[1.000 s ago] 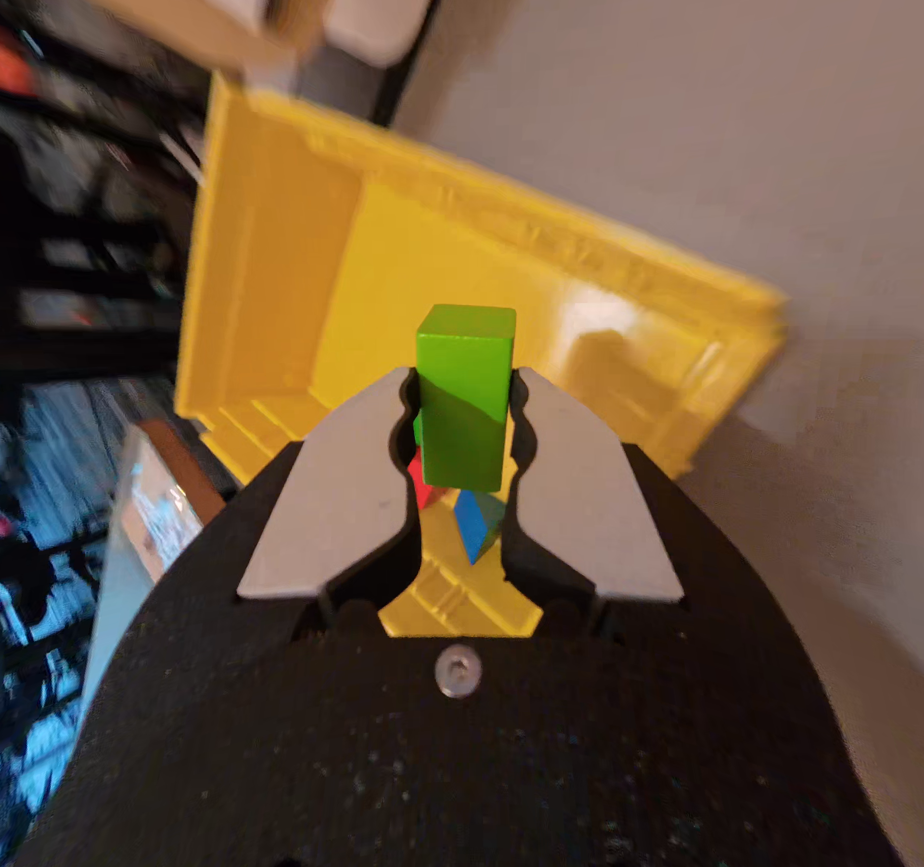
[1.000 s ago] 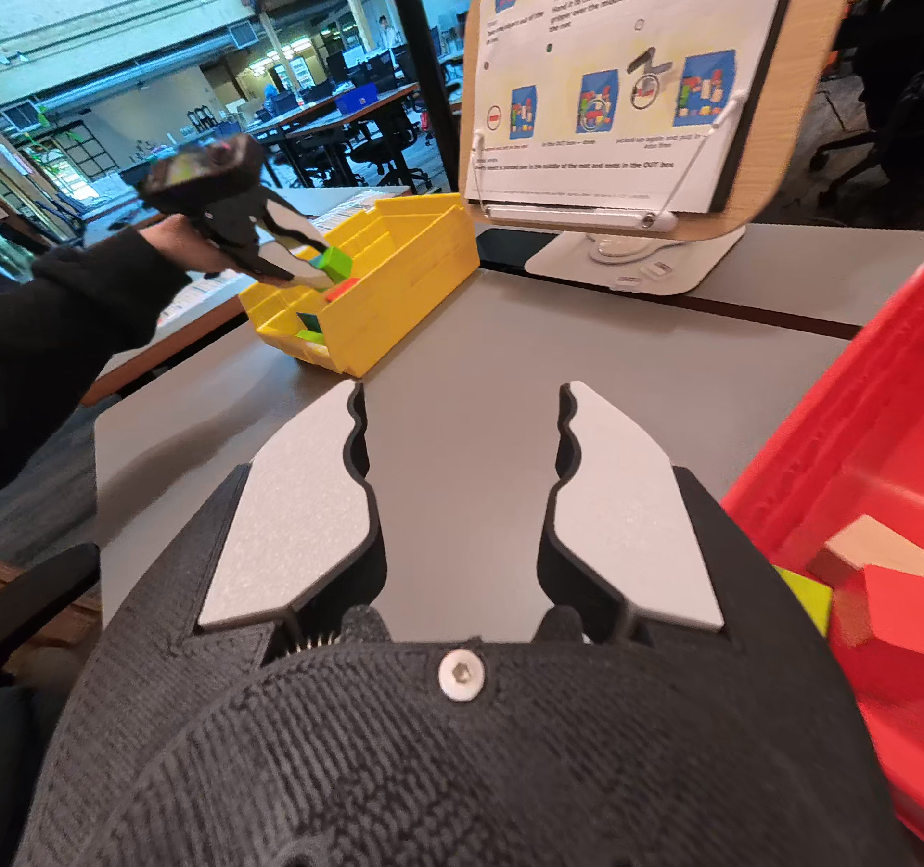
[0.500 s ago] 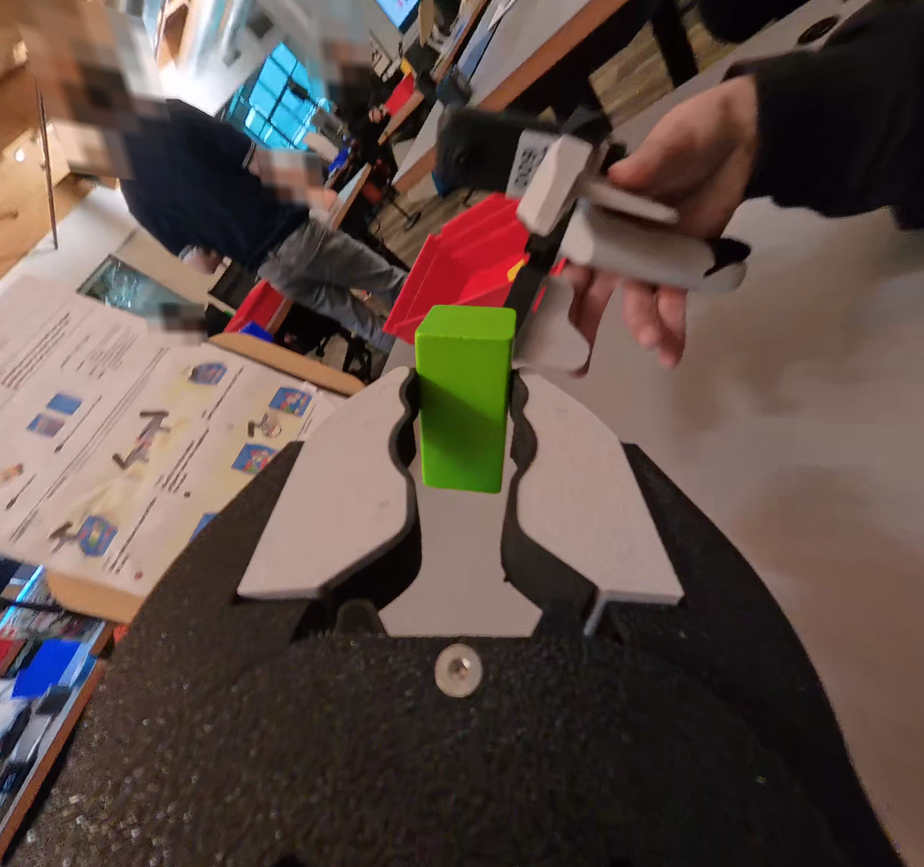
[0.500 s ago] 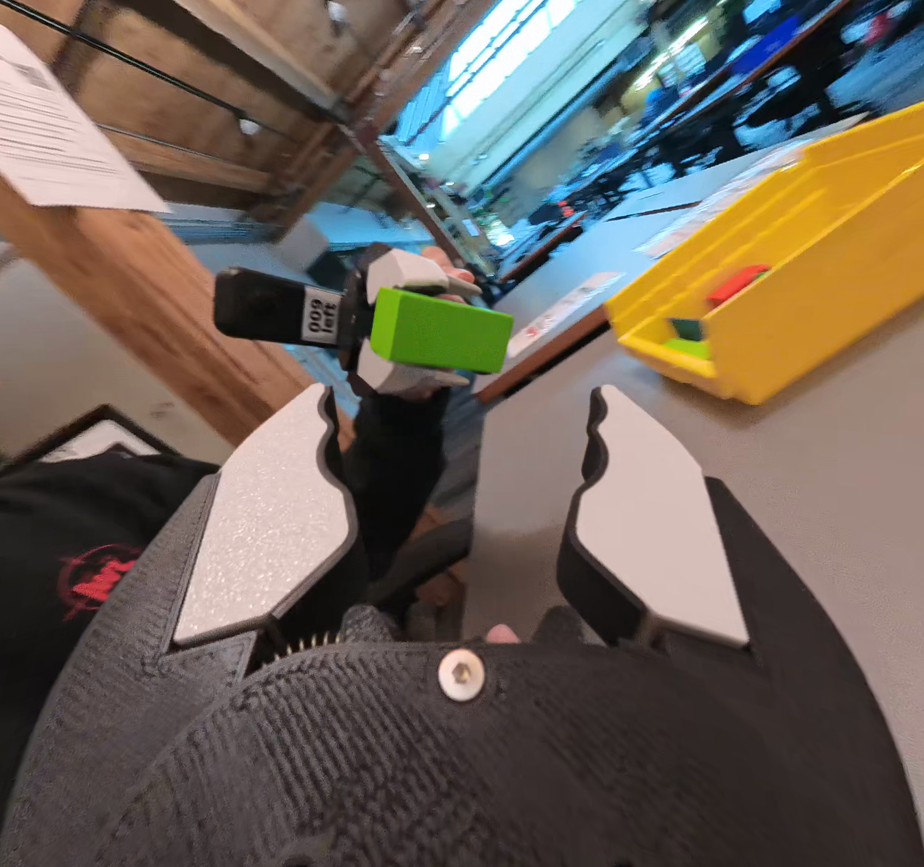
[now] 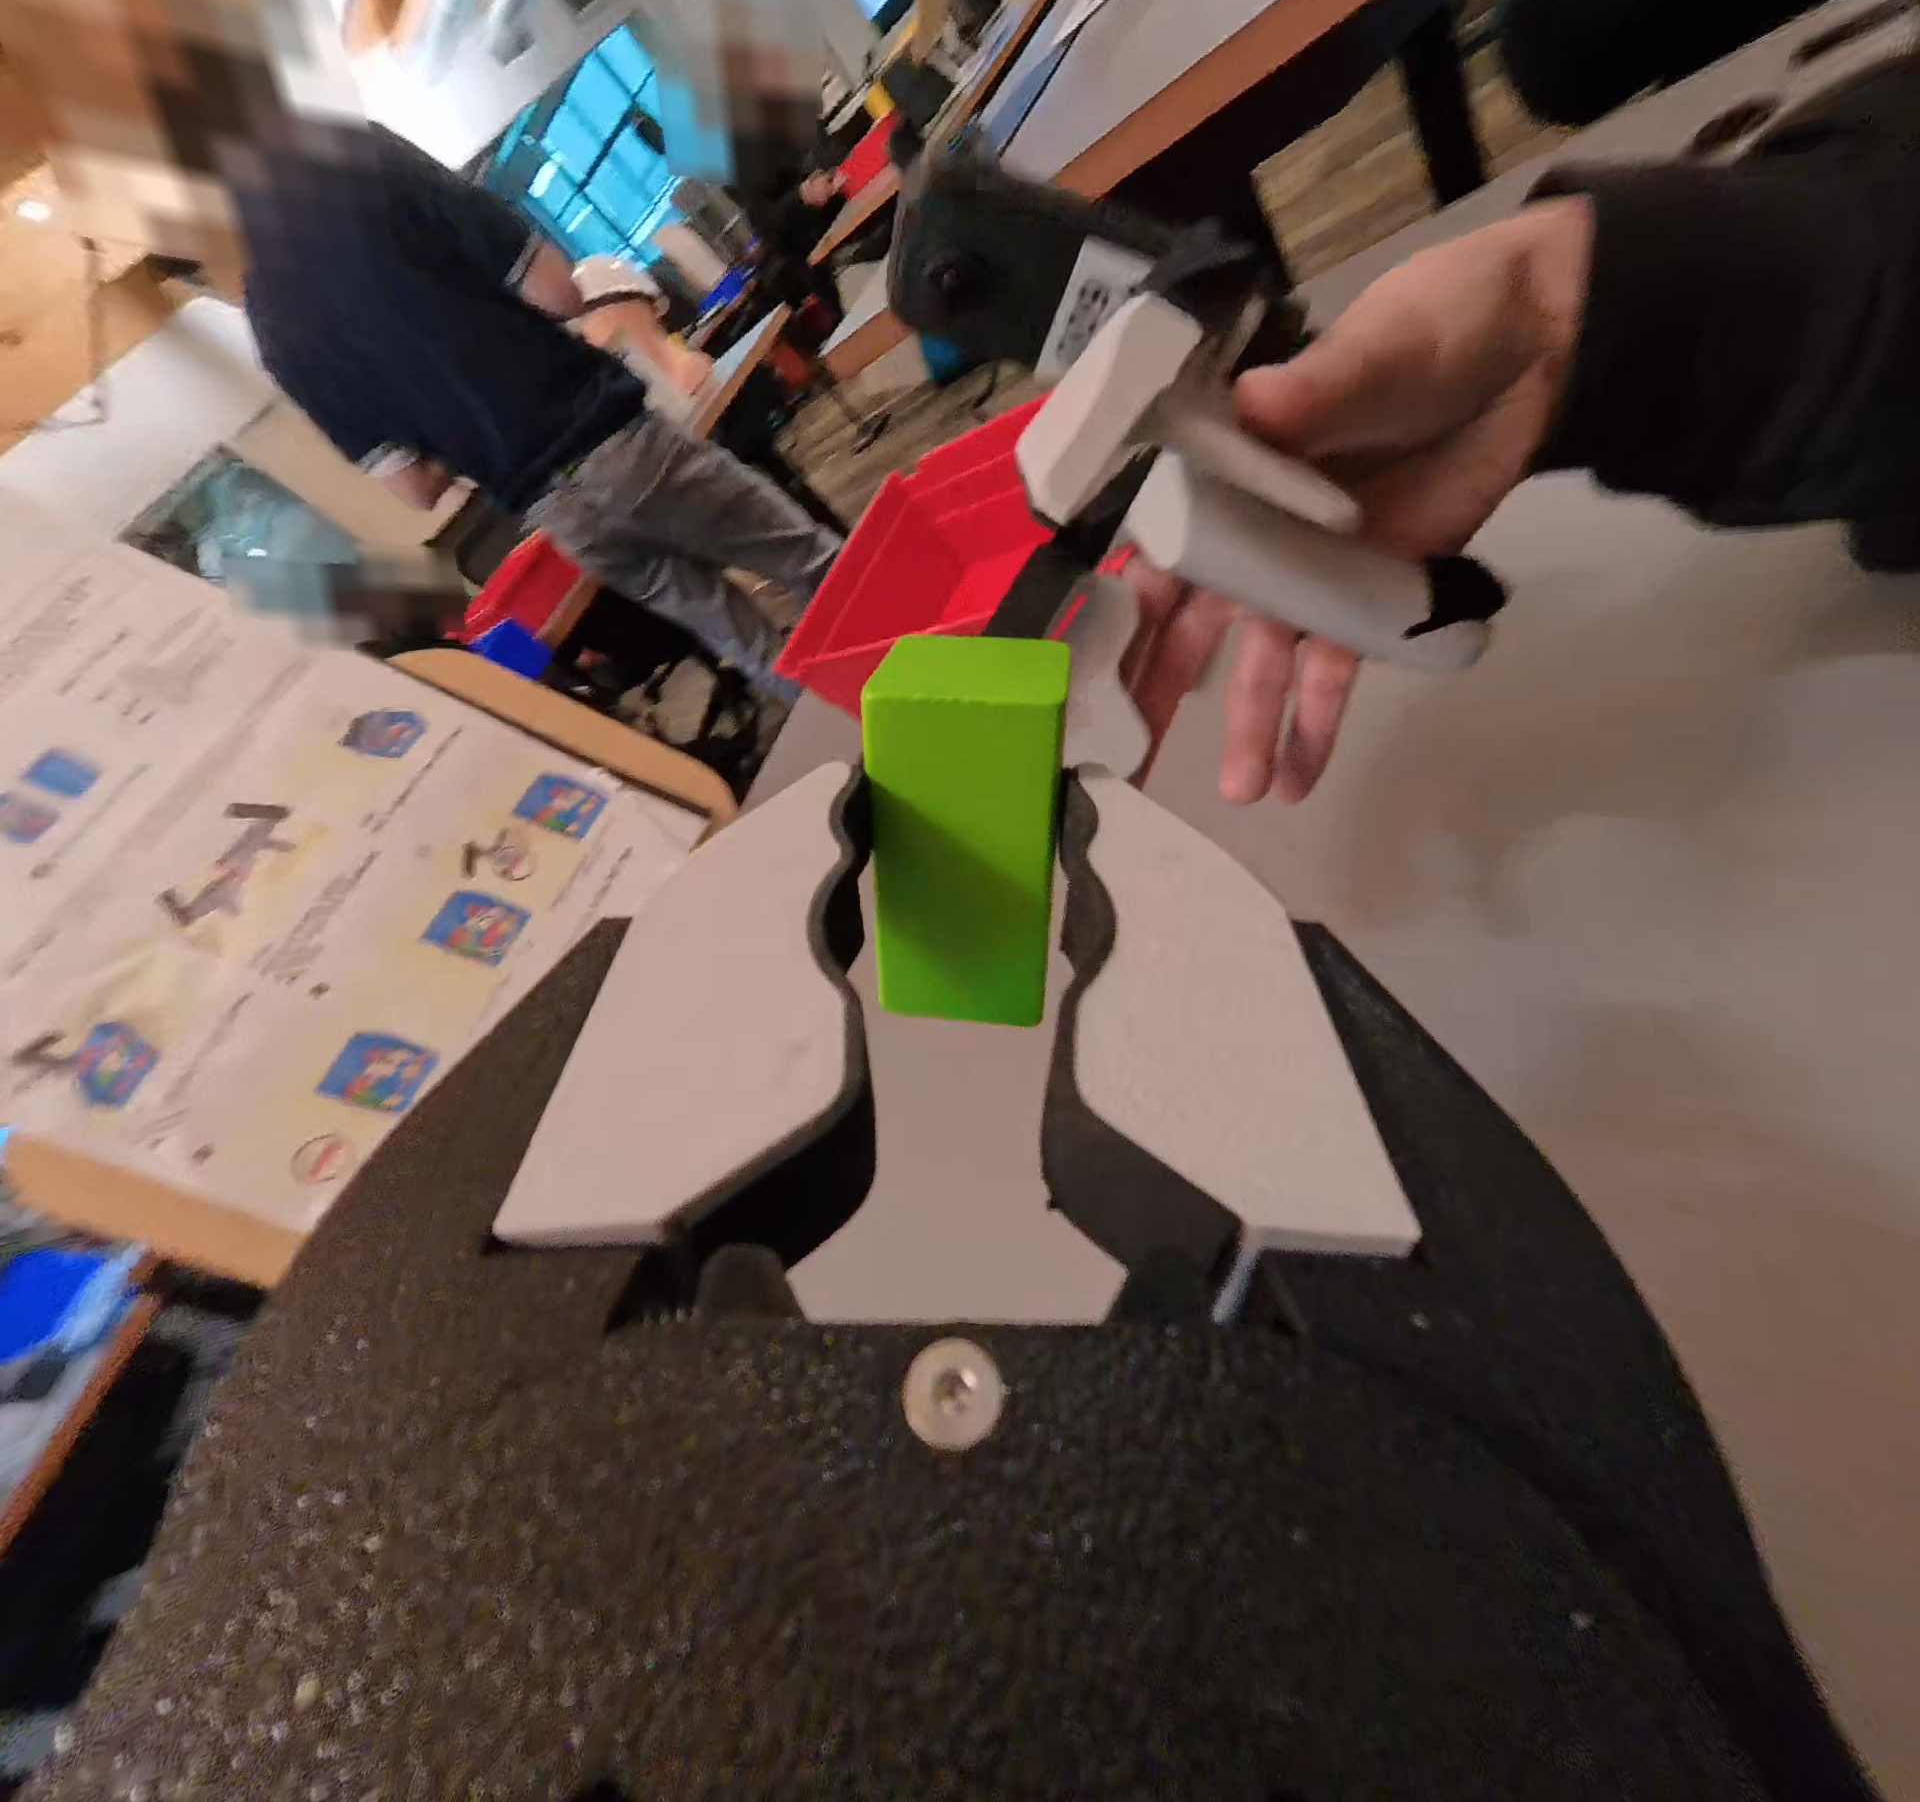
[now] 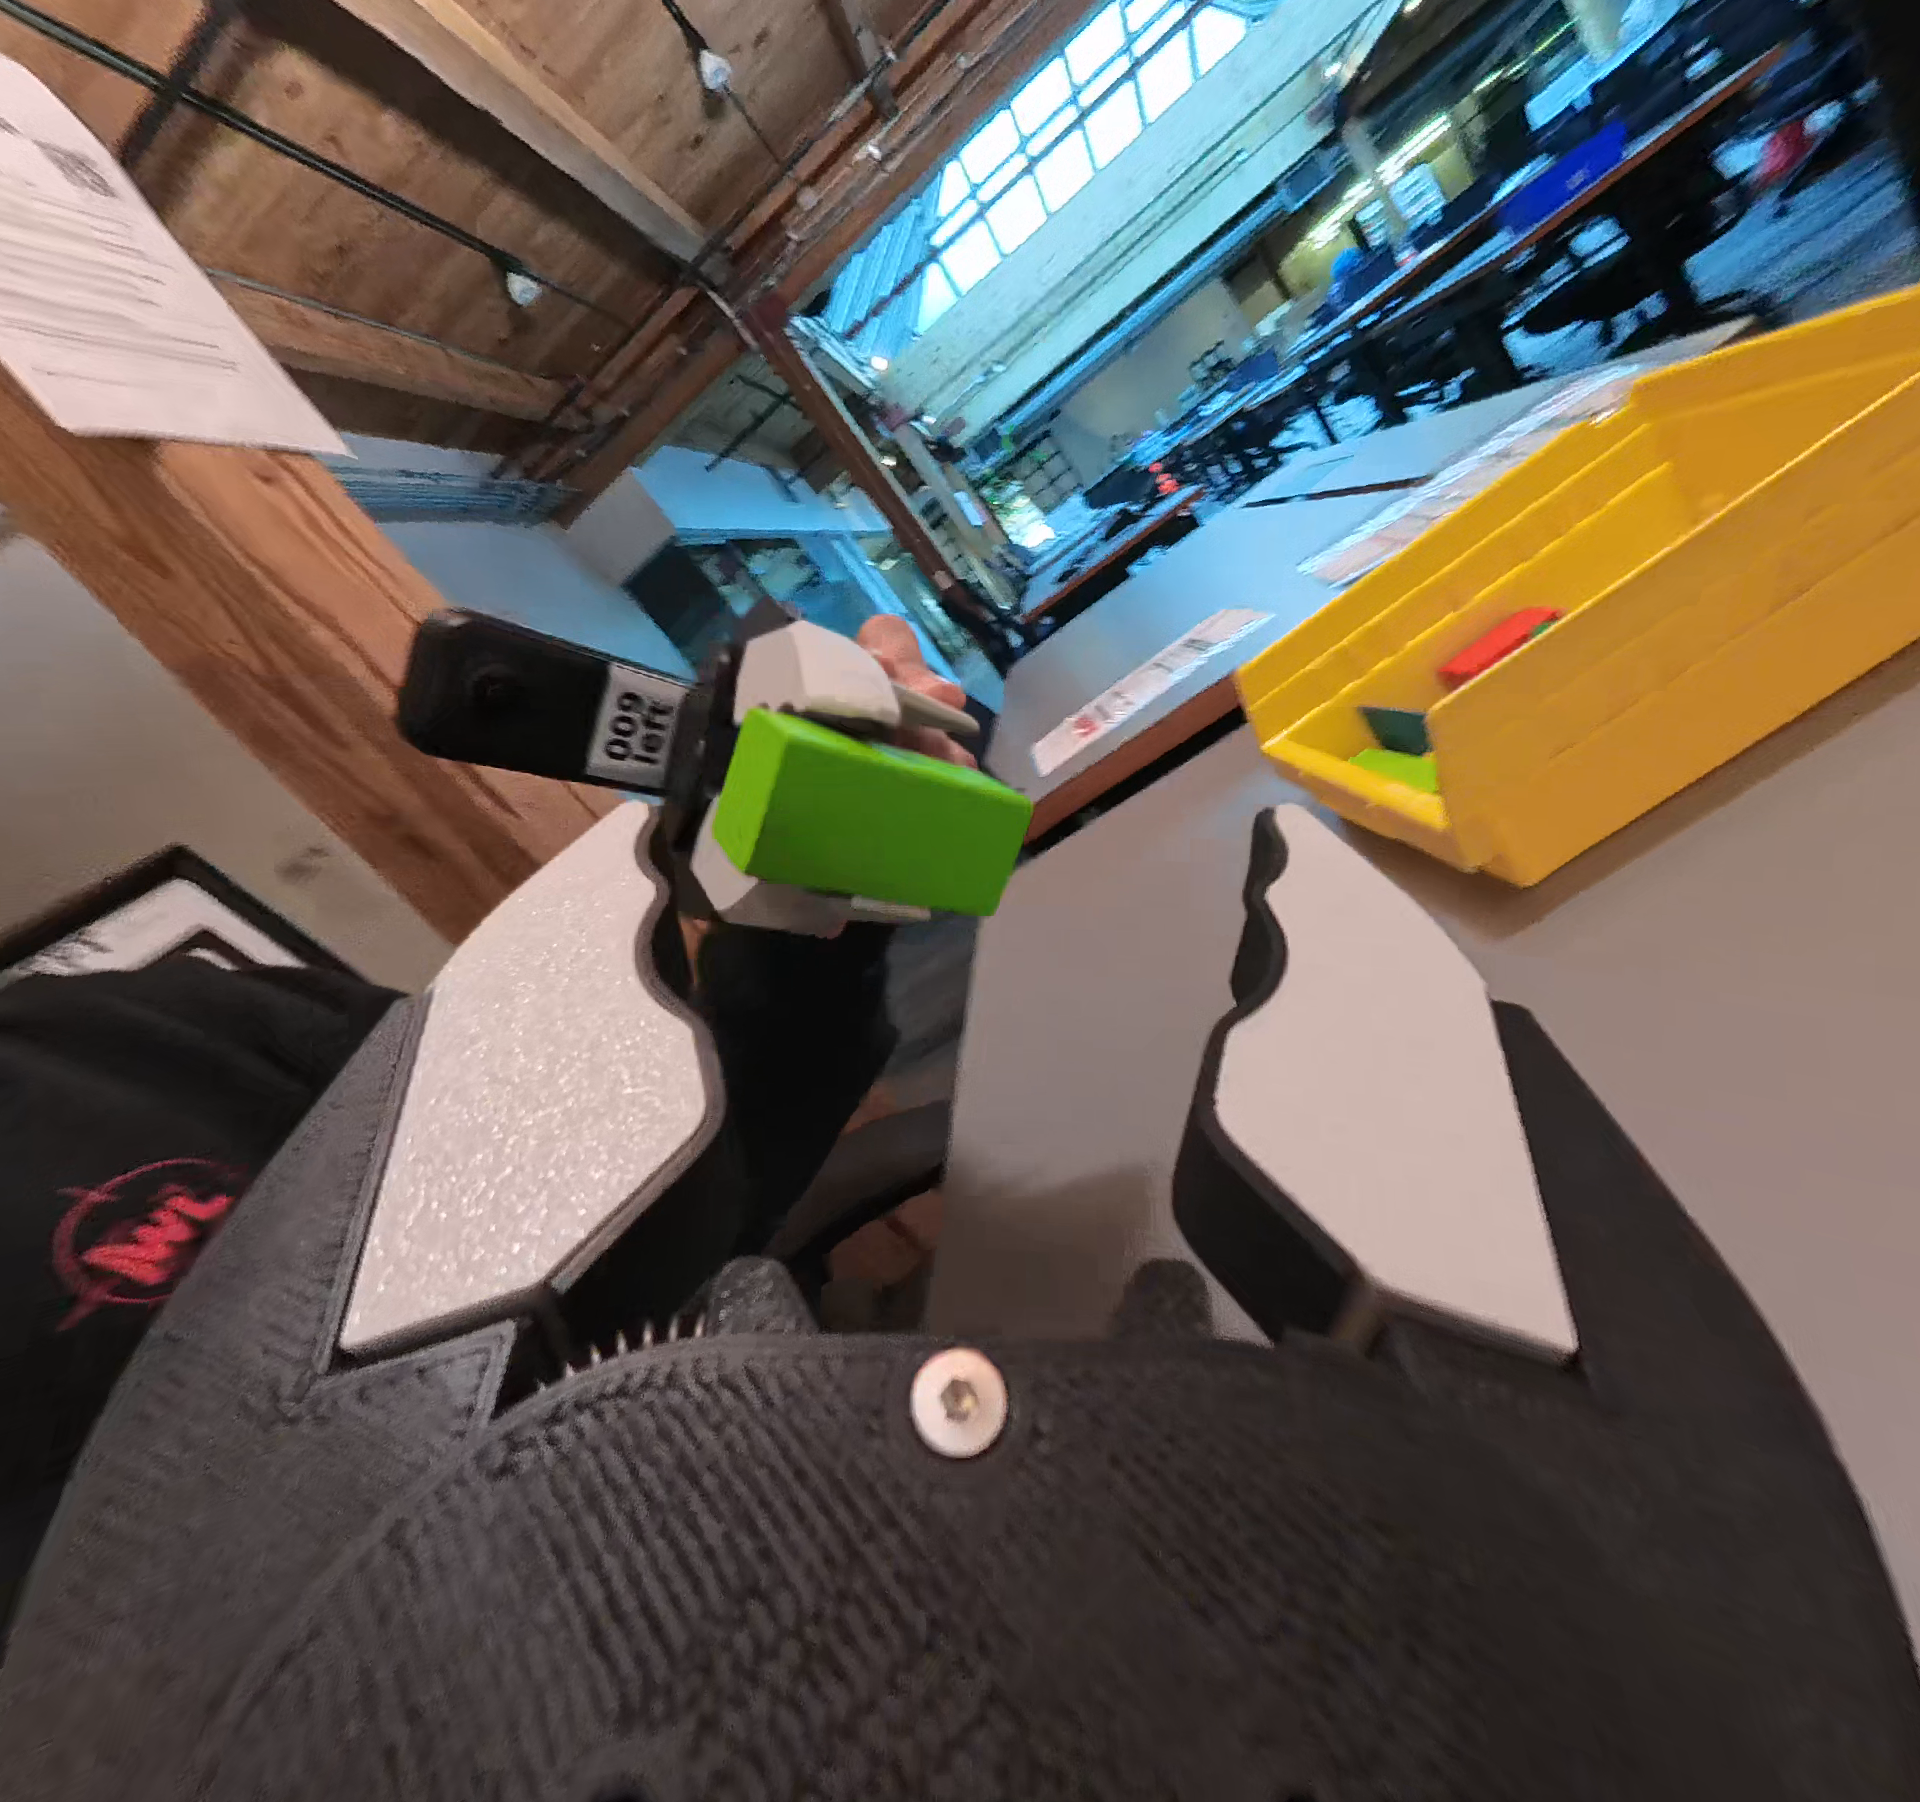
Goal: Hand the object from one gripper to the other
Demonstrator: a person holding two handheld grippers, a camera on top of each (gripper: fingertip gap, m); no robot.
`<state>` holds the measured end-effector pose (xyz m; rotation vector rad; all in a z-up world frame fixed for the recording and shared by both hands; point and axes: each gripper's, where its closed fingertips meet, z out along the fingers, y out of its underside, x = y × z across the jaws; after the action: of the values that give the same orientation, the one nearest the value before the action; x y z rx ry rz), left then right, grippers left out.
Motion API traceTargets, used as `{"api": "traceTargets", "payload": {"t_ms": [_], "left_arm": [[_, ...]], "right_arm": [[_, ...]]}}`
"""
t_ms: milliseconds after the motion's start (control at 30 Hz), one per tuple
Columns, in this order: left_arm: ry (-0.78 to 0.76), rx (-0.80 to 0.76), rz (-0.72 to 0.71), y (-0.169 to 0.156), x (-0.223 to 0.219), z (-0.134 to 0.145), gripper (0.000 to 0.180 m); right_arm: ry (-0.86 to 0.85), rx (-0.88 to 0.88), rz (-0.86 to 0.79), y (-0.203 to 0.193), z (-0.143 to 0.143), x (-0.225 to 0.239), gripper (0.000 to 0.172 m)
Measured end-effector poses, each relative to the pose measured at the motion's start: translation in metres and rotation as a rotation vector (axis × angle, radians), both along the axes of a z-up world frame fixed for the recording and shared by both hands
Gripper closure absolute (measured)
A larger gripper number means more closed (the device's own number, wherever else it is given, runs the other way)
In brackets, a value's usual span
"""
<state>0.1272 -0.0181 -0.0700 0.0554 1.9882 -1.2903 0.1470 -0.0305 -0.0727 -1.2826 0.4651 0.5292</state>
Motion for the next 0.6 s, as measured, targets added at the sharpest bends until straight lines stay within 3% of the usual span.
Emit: {"api": "traceTargets", "payload": {"t_ms": [200, 400, 600], "left_arm": [[-0.206, 0.243, 0.243, 0.002, 0.022, -0.007, 0.147], [-0.400, 0.419, 0.304, -0.012, 0.022, -0.013, 0.147], [-0.449, 0.451, 0.360, -0.016, 0.025, -0.016, 0.146]], "right_arm": [[-0.108, -0.187, -0.154, 0.004, -0.004, 0.003, 0.075], [-0.177, -0.289, -0.196, 0.013, -0.013, 0.002, 0.083], [-0.257, -0.372, -0.239, 0.018, -0.022, 0.005, 0.099]]}}
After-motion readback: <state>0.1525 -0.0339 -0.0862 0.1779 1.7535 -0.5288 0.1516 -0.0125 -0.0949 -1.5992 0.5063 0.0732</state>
